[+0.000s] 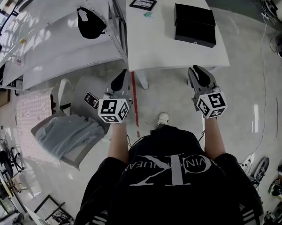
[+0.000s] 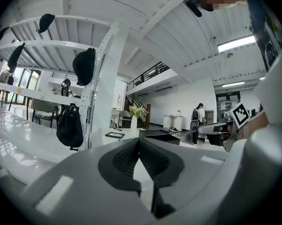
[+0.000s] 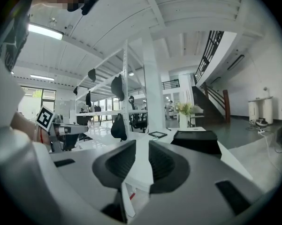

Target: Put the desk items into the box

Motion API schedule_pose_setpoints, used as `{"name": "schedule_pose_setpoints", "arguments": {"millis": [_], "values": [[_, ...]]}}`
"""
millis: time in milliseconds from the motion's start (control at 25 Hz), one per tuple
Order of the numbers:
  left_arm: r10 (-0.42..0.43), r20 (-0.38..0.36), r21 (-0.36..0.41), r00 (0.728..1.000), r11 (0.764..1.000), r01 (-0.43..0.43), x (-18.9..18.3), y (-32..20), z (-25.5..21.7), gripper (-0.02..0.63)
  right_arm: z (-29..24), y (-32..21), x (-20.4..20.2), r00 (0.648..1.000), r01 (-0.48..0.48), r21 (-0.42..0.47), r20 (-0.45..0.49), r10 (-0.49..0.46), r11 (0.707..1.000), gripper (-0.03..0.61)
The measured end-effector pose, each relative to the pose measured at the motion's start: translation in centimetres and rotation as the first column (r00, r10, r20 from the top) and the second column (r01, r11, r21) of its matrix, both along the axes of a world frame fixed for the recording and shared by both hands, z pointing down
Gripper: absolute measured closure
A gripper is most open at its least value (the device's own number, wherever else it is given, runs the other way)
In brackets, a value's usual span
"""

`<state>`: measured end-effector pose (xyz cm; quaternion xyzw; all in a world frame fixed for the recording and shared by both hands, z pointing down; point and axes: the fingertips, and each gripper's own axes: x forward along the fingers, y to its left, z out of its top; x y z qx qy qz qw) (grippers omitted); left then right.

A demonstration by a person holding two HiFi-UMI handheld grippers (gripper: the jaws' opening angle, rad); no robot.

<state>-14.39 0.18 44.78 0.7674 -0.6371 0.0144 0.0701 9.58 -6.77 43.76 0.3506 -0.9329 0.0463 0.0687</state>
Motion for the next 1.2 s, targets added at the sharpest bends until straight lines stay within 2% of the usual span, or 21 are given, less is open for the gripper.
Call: {"name": "schedule_pose_setpoints", "arguments": {"millis": [600,1200], "values": [[-0.037,0.013,0.000,0.999,0.999,0.037,1.0,-5.2,0.6,0.603,0.9,-5.9,-0.4,0.998,0.066,-0.006,0.008,-0.066,0.998,0.532],[-0.003,0.020,0.005,1.000,1.000,0.003,-0.9,-12.7,0.7,0.603,1.2,-12.1,-3.4,0.997,0.074,-0.015,0.004,-0.074,0.997,0.531]]}}
